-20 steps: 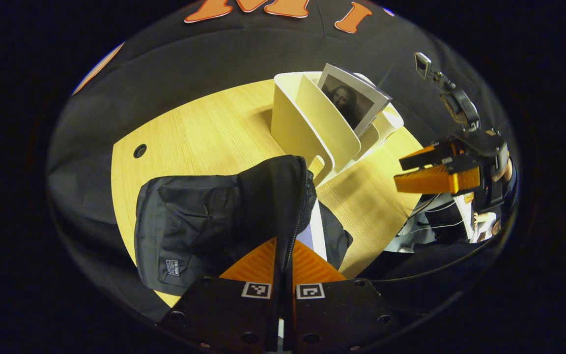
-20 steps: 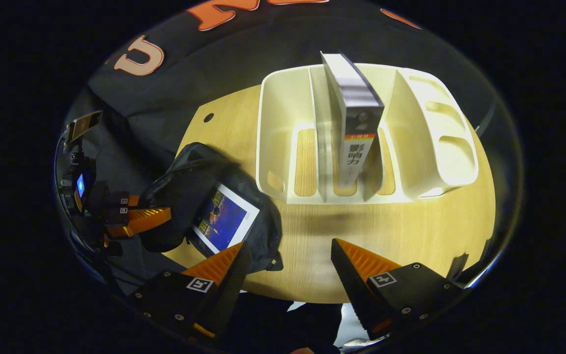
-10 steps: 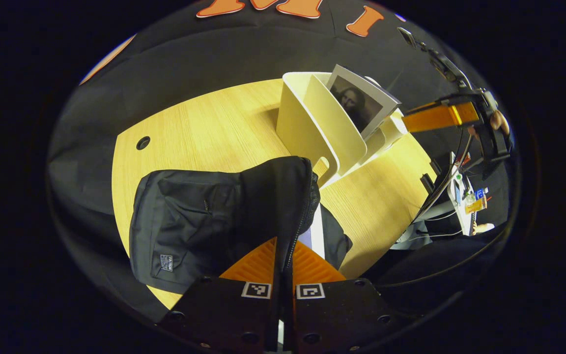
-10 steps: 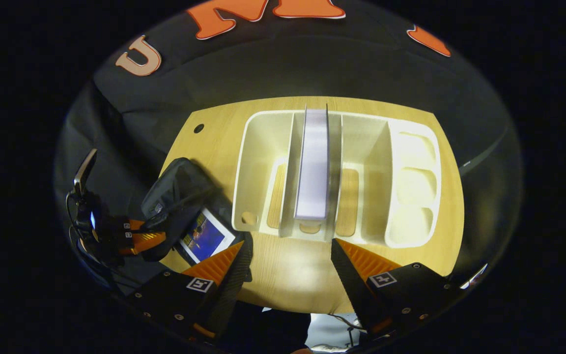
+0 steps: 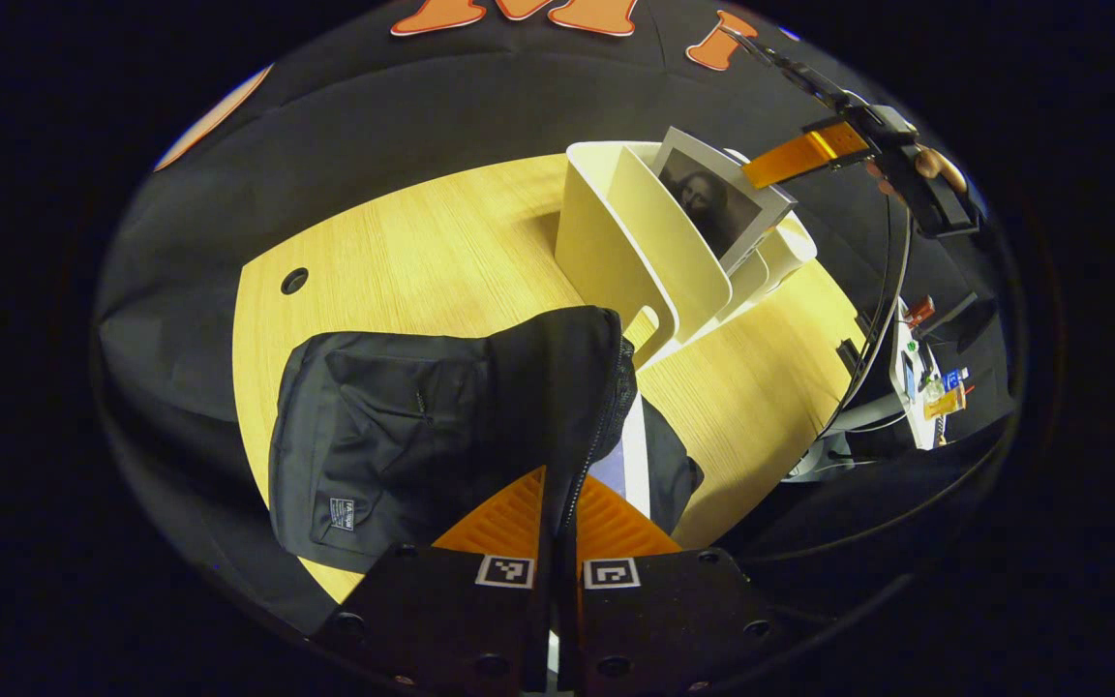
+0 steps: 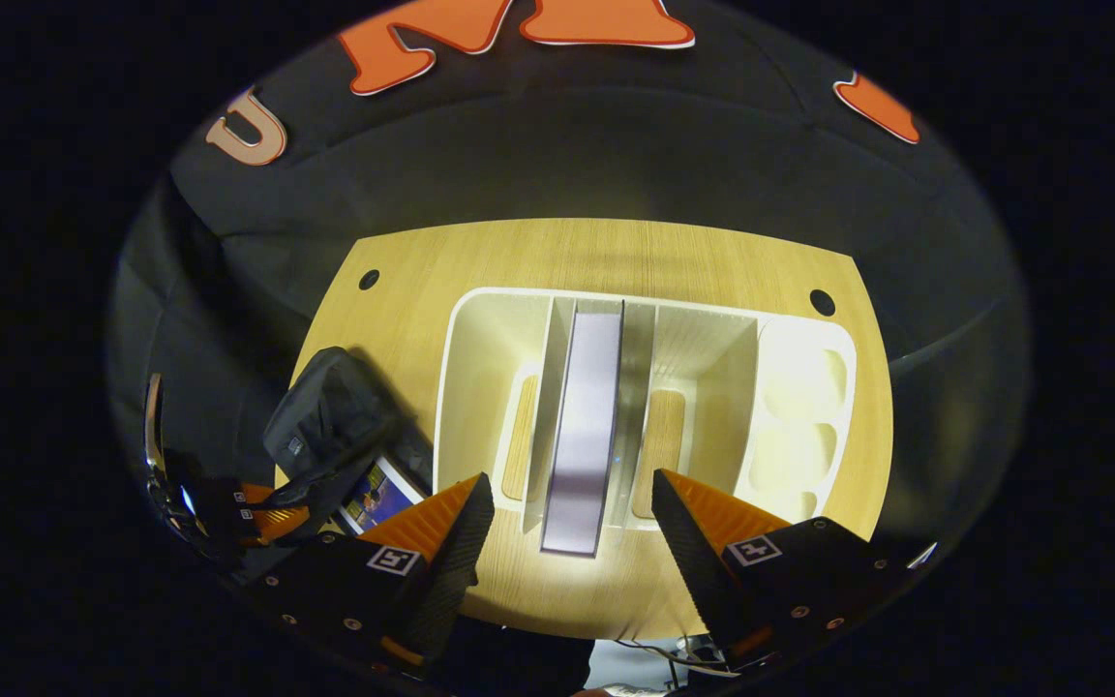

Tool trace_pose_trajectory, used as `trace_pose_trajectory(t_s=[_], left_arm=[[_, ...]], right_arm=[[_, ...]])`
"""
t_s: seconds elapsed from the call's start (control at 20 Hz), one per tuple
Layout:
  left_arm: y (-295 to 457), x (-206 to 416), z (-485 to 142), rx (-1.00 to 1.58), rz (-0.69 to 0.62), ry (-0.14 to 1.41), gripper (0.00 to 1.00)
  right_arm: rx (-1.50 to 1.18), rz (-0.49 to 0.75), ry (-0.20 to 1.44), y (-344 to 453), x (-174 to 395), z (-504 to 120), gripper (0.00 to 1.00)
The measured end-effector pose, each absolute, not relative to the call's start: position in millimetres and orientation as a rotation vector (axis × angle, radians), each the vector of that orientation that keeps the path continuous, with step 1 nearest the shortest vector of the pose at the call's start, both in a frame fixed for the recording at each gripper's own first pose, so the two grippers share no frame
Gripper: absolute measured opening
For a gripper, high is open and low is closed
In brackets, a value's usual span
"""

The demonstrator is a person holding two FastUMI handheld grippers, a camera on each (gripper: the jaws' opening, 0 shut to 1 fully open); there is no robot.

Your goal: Open the schoolbag, grab two books from the bookshelf and put them into the schoolbag.

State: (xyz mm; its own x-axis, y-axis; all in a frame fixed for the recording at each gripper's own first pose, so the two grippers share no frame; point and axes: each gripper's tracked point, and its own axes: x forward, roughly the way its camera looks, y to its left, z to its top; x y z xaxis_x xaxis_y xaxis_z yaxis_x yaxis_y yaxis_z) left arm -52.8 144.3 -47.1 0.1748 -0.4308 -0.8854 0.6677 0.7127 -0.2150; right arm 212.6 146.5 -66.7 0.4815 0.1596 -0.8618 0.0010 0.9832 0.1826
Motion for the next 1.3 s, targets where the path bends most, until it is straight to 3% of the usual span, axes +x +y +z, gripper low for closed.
trace_pose_trajectory(t_s=[0.4,0.6,0.7,0.75,0.8,0.95,1.3], left_arm=[[146,-52,-46,0.257,-0.786,1.163,0.05],[147,-51,-44,0.253,-0.781,1.16,0.05],[147,-52,-44,0.249,-0.781,1.162,0.05],[147,-52,-44,0.247,-0.78,1.162,0.05],[147,-53,-45,0.247,-0.779,1.162,0.05],[146,-53,-47,0.247,-0.787,1.159,0.05],[147,-54,-46,0.252,-0.817,1.143,0.05]], right_arm=[[0.154,0.069,1.145,143,239,-95,0.99],[0.146,0.036,1.185,135,245,-109,0.94],[0.14,0.018,1.2,134,248,-115,0.84],[0.139,0.009,1.206,134,250,-117,0.66],[0.14,0.001,1.211,134,250,-118,0.7],[0.144,-0.025,1.221,135,249,-122,0.42],[0.142,-0.054,1.207,136,223,-104,0.38]])
